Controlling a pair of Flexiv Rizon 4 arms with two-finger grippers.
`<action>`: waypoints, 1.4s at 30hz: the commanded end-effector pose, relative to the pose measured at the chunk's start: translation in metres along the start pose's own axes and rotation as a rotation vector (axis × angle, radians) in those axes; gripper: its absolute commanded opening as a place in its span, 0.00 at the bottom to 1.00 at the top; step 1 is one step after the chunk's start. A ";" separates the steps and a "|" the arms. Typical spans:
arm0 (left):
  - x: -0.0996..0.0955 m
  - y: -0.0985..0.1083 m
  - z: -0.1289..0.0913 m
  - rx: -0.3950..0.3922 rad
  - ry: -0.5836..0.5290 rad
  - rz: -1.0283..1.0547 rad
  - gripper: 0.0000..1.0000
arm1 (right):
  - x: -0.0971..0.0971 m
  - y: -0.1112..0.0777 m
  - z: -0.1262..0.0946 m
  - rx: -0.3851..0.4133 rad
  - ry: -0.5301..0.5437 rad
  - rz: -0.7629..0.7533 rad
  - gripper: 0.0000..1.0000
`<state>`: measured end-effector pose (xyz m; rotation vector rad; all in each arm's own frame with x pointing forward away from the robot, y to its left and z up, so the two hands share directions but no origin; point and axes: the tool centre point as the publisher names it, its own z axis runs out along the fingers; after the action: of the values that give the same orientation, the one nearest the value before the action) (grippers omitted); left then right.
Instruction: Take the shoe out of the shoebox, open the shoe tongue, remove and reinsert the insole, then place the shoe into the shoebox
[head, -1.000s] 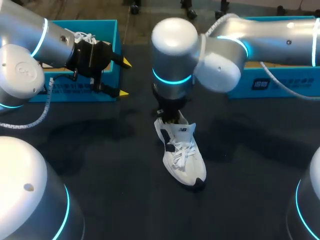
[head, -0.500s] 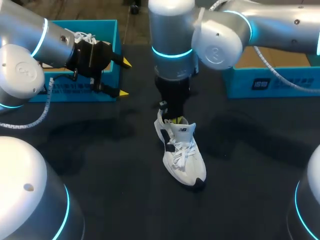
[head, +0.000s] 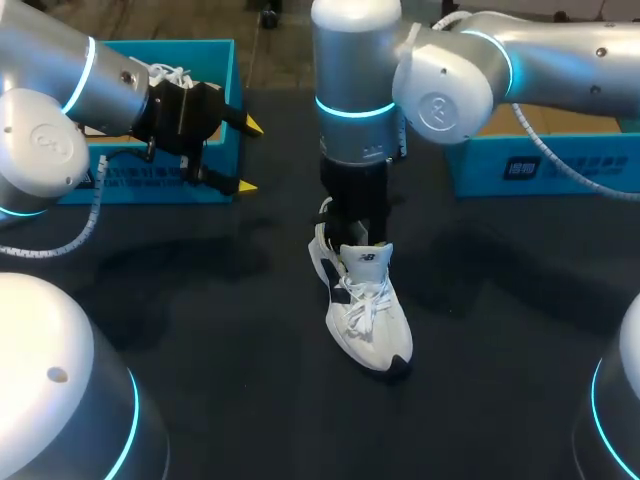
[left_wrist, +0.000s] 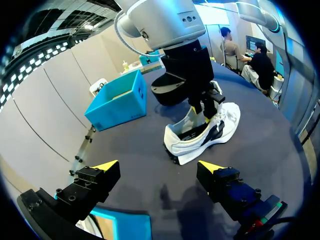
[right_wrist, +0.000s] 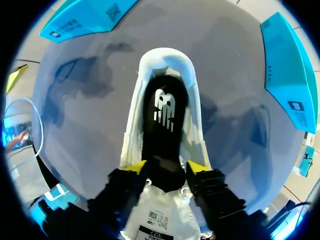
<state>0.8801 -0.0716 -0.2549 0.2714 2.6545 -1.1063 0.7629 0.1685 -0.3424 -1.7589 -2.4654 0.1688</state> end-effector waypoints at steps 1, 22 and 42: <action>0.001 0.000 -0.001 -0.001 -0.001 0.001 1.00 | -0.001 0.002 0.002 0.000 0.013 -0.006 1.00; 0.001 0.000 -0.001 -0.001 -0.001 0.001 1.00 | -0.002 -0.010 -0.002 0.014 0.030 0.003 1.00; 0.001 0.000 -0.001 -0.001 -0.001 0.001 1.00 | 0.008 -0.055 -0.033 0.013 -0.040 0.137 1.00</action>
<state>0.8800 -0.0716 -0.2549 0.2715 2.6544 -1.1064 0.7240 0.1619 -0.3085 -1.9132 -2.3575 0.2511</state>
